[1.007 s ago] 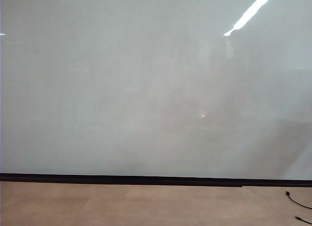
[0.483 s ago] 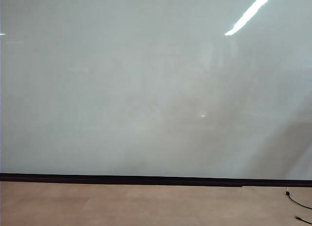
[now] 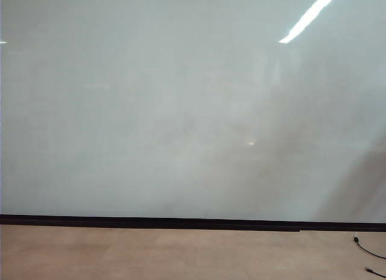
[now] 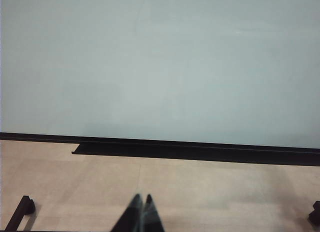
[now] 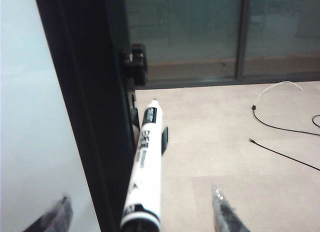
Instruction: Pick up the pen on the shelf to the right of the whiteboard and write the letter A.
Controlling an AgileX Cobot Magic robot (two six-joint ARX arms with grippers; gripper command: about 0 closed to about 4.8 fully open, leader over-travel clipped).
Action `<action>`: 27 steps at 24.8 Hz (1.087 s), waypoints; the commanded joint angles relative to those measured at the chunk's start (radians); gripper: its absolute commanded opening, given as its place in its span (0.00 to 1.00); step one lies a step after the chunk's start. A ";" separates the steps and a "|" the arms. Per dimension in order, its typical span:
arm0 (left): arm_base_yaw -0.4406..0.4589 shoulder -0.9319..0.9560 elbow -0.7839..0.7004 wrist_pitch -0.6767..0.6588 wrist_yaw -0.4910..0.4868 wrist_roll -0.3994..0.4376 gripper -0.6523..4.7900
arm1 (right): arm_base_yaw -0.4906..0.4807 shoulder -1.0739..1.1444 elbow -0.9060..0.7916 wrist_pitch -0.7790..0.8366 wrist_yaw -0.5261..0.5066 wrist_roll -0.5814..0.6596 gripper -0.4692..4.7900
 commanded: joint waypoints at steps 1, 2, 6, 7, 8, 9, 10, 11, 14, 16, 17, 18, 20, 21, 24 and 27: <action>0.000 0.001 0.003 0.005 0.001 0.004 0.11 | 0.000 -0.003 0.021 0.020 -0.005 0.002 0.77; 0.000 0.001 0.003 0.005 0.000 0.004 0.11 | 0.000 -0.003 0.027 0.019 -0.005 0.003 0.77; 0.000 0.001 0.003 0.005 0.001 0.004 0.11 | 0.003 -0.003 0.050 0.010 -0.020 0.002 0.77; 0.000 0.001 0.003 0.005 0.001 0.004 0.11 | 0.006 -0.003 0.053 0.008 -0.019 0.003 0.77; 0.000 0.001 0.003 0.005 0.001 0.004 0.11 | 0.006 -0.003 0.057 0.004 -0.019 0.003 0.77; 0.000 0.001 0.003 0.005 0.000 0.004 0.11 | 0.007 -0.003 0.063 -0.002 -0.021 0.003 0.77; 0.000 0.001 0.003 0.005 0.000 0.004 0.11 | 0.010 0.001 0.069 -0.006 -0.022 0.003 0.77; 0.000 0.001 0.003 0.005 0.001 0.004 0.11 | 0.011 0.004 0.075 -0.005 -0.024 0.004 0.77; 0.000 0.001 0.003 0.005 0.001 0.004 0.11 | 0.018 0.027 0.097 -0.008 -0.042 0.019 0.77; 0.000 0.001 0.003 0.005 0.001 0.004 0.11 | 0.019 0.043 0.107 -0.008 -0.042 0.022 0.77; 0.000 0.001 0.003 0.005 0.000 0.004 0.11 | 0.019 0.049 0.109 -0.006 -0.040 0.022 0.77; 0.000 0.001 0.003 0.005 0.000 0.004 0.11 | 0.019 0.057 0.113 -0.005 -0.042 0.022 0.76; 0.000 0.001 0.003 0.005 0.000 0.004 0.11 | 0.020 0.064 0.116 0.000 -0.039 0.022 0.76; 0.000 0.001 0.003 0.006 0.001 0.004 0.11 | 0.020 0.068 0.119 0.000 -0.037 0.022 0.76; 0.000 0.001 0.003 0.005 0.000 0.004 0.11 | 0.022 0.084 0.136 0.000 -0.027 0.021 0.67; 0.000 0.001 0.003 0.005 0.000 0.004 0.11 | 0.024 0.084 0.144 -0.008 -0.026 0.021 0.67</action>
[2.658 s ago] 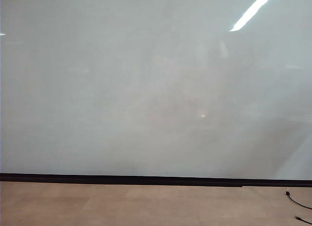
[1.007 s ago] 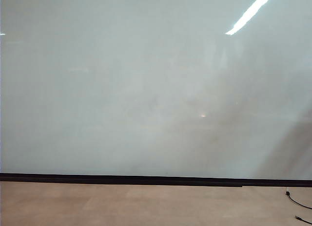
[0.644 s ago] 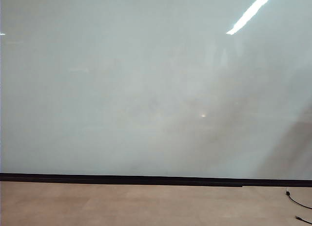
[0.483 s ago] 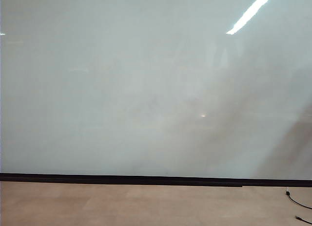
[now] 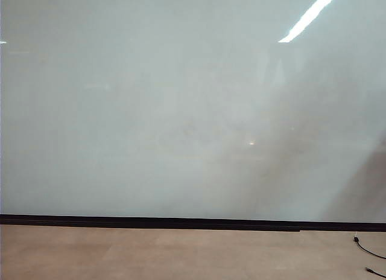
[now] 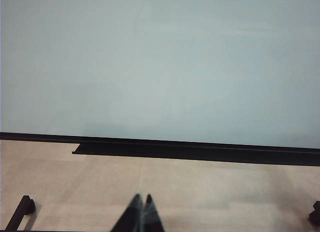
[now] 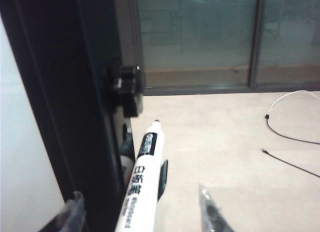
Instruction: Pick up the pen on the shelf to the right of the whiteboard and write the letter A.
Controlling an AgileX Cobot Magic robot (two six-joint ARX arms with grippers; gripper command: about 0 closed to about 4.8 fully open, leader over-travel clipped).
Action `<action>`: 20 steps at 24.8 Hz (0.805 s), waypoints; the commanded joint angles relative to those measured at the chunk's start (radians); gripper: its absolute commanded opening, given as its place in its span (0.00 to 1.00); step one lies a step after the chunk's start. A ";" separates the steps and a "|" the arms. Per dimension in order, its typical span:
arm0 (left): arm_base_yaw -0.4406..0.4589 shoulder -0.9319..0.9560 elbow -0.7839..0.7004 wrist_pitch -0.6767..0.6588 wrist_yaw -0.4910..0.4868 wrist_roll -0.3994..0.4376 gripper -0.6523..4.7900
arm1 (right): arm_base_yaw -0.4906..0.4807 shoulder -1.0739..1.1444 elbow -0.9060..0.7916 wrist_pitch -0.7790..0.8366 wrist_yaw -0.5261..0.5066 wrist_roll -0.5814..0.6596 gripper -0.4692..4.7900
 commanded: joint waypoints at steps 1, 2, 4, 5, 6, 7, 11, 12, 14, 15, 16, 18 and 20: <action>0.000 0.000 0.003 0.005 0.001 0.004 0.11 | 0.002 -0.003 0.011 0.011 0.009 0.004 0.67; 0.000 0.000 0.003 0.005 0.000 0.004 0.11 | 0.002 -0.003 0.011 0.011 0.013 0.004 0.67; 0.000 0.000 0.003 0.005 0.001 0.004 0.11 | 0.002 -0.003 0.012 0.010 0.016 0.004 0.67; 0.000 0.000 0.003 0.005 0.001 0.004 0.11 | 0.002 -0.003 0.013 0.010 0.016 0.004 0.67; 0.000 0.000 0.003 0.005 0.001 0.004 0.11 | 0.002 -0.003 0.014 0.009 0.016 0.004 0.67; 0.000 0.000 0.003 0.005 0.000 0.004 0.11 | 0.002 -0.003 0.017 0.005 0.016 0.004 0.67; 0.000 0.000 0.003 0.005 0.001 0.004 0.11 | 0.002 -0.003 0.024 -0.007 0.008 0.004 0.66; 0.000 0.000 0.003 0.005 0.001 0.004 0.11 | 0.002 -0.003 0.024 -0.006 0.005 0.004 0.65; 0.000 0.000 0.003 0.005 0.001 0.004 0.11 | 0.002 -0.003 0.024 -0.006 -0.014 0.004 0.59; 0.000 0.000 0.003 0.005 0.001 0.004 0.11 | 0.001 -0.003 0.022 -0.005 -0.015 0.004 0.59; 0.000 0.000 0.003 0.005 0.001 0.004 0.11 | 0.001 -0.003 0.020 -0.004 -0.015 0.004 0.59; 0.000 0.000 0.003 0.005 0.000 0.004 0.11 | 0.001 -0.003 0.017 -0.001 -0.015 0.004 0.59; 0.000 0.000 0.003 0.005 0.001 0.004 0.11 | 0.001 -0.003 0.013 0.008 -0.015 0.004 0.59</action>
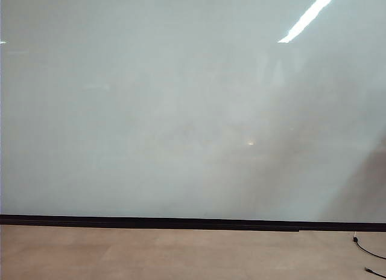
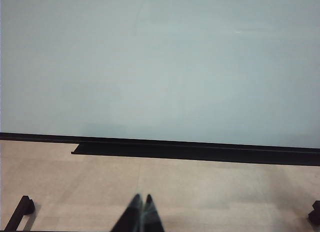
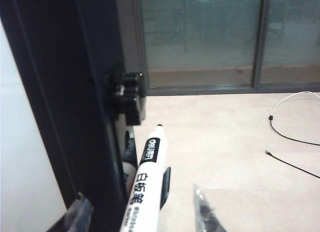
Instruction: Pick up the pen on the shelf to the right of the whiteboard and write the letter A.
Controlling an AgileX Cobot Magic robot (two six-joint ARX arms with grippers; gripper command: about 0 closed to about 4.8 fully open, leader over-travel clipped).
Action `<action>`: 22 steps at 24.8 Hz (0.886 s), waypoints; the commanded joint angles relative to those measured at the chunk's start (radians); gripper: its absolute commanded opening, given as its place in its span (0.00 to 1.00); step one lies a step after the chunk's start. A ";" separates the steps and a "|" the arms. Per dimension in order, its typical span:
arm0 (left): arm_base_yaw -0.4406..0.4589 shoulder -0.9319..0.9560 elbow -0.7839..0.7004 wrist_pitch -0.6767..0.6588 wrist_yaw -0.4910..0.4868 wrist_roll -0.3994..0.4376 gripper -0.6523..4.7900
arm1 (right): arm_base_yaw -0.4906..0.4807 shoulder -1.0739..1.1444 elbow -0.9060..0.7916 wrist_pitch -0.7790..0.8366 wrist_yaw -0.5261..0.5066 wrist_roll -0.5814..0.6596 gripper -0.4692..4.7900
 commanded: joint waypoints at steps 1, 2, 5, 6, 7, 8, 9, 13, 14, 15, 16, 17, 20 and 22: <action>0.000 0.000 0.003 0.005 0.001 0.005 0.11 | -0.001 -0.003 -0.005 0.031 -0.006 0.004 0.59; 0.000 0.000 0.003 0.005 0.001 0.005 0.11 | -0.001 -0.003 -0.005 0.036 -0.006 0.004 0.59; 0.000 0.000 0.003 0.005 0.001 0.004 0.11 | -0.001 -0.003 -0.006 0.042 -0.006 0.004 0.54; 0.000 0.000 0.003 0.005 0.000 0.004 0.11 | -0.001 -0.003 -0.008 0.042 -0.005 0.004 0.54; 0.000 0.000 0.003 0.005 0.001 0.004 0.11 | -0.001 -0.003 -0.008 0.042 -0.005 0.004 0.52; 0.000 0.000 0.003 0.005 0.000 0.005 0.11 | -0.001 -0.003 -0.008 0.042 -0.005 0.004 0.52; 0.000 0.000 0.003 0.005 0.001 0.005 0.11 | -0.001 -0.003 -0.008 0.044 -0.003 0.004 0.52; -0.001 0.000 0.003 0.005 0.000 0.004 0.11 | -0.001 -0.003 -0.008 0.045 -0.003 0.004 0.46; -0.001 0.000 0.003 0.005 0.001 0.005 0.11 | -0.001 -0.003 -0.008 0.045 -0.003 0.004 0.46; -0.001 0.000 0.003 0.005 0.001 0.005 0.11 | -0.001 -0.003 -0.008 0.046 -0.003 0.004 0.46; -0.001 0.000 0.003 0.005 0.001 0.005 0.11 | -0.001 -0.003 -0.008 0.046 -0.003 0.004 0.46; -0.001 0.000 0.003 0.005 0.001 0.005 0.11 | -0.001 -0.003 -0.009 0.046 -0.004 0.004 0.43; 0.000 0.000 0.003 0.005 0.001 0.005 0.11 | -0.001 -0.003 -0.009 0.047 -0.006 0.004 0.42; 0.000 0.000 0.003 0.005 0.001 0.005 0.11 | -0.001 -0.003 -0.009 0.047 -0.007 0.004 0.42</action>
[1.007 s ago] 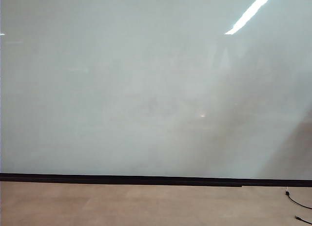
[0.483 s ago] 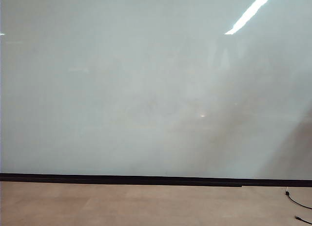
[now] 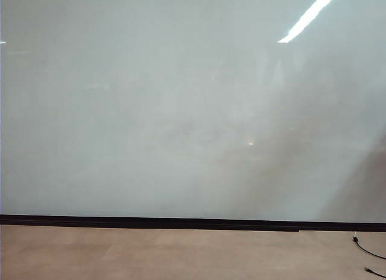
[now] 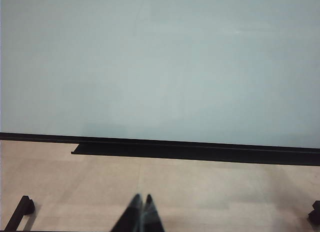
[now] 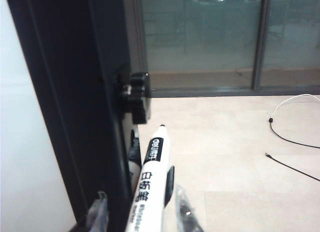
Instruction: Pick up the pen on the shelf to the right of the whiteboard and write the letter A.
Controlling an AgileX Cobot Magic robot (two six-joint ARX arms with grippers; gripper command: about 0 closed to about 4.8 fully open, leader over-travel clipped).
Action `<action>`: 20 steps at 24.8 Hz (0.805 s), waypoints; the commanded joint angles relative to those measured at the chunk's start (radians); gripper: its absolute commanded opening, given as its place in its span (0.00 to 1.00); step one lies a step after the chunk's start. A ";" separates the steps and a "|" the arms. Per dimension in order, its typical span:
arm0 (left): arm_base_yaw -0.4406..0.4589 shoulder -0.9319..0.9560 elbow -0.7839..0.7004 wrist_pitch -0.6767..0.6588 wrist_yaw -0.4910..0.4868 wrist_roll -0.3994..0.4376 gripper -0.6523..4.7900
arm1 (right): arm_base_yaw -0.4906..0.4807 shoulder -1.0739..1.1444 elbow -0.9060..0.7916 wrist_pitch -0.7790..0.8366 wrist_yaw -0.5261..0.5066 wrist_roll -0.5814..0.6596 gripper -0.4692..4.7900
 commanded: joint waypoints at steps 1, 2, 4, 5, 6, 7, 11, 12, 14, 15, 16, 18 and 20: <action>0.000 0.000 0.003 0.005 0.000 0.004 0.11 | -0.001 -0.003 0.003 0.021 -0.007 0.004 0.42; 0.000 0.000 0.003 0.005 0.001 0.004 0.11 | -0.001 -0.003 0.003 0.022 -0.006 0.004 0.42; 0.000 0.000 0.003 0.005 0.001 0.004 0.11 | -0.001 -0.003 0.003 0.021 -0.007 0.004 0.42; 0.000 0.000 0.003 0.005 0.001 0.004 0.11 | -0.001 -0.003 0.003 0.022 -0.007 0.004 0.42; 0.000 0.000 0.003 0.005 0.001 0.004 0.11 | -0.001 -0.003 0.003 0.022 -0.006 0.004 0.42; 0.000 0.000 0.003 0.005 0.001 0.004 0.11 | -0.001 -0.003 0.003 0.021 -0.006 0.004 0.42; 0.000 0.000 0.003 0.005 0.001 0.004 0.11 | -0.001 -0.003 0.003 0.020 -0.006 0.004 0.42; 0.000 0.000 0.003 0.005 0.001 0.004 0.11 | -0.001 -0.003 0.003 0.019 -0.006 0.004 0.42; 0.000 0.000 0.003 0.005 0.001 0.004 0.11 | -0.001 -0.003 0.003 0.014 -0.007 0.004 0.42; 0.000 0.000 0.003 0.005 0.000 0.004 0.11 | -0.001 -0.003 0.003 0.012 -0.007 0.004 0.42; 0.000 0.000 0.003 0.005 0.001 0.004 0.11 | -0.001 -0.003 0.003 0.011 -0.007 0.004 0.42; 0.000 0.000 0.003 0.005 0.001 0.004 0.11 | -0.001 -0.003 0.003 0.009 -0.007 0.004 0.42; 0.000 0.000 0.003 0.005 0.001 0.004 0.11 | 0.000 -0.003 0.003 0.007 -0.008 0.005 0.42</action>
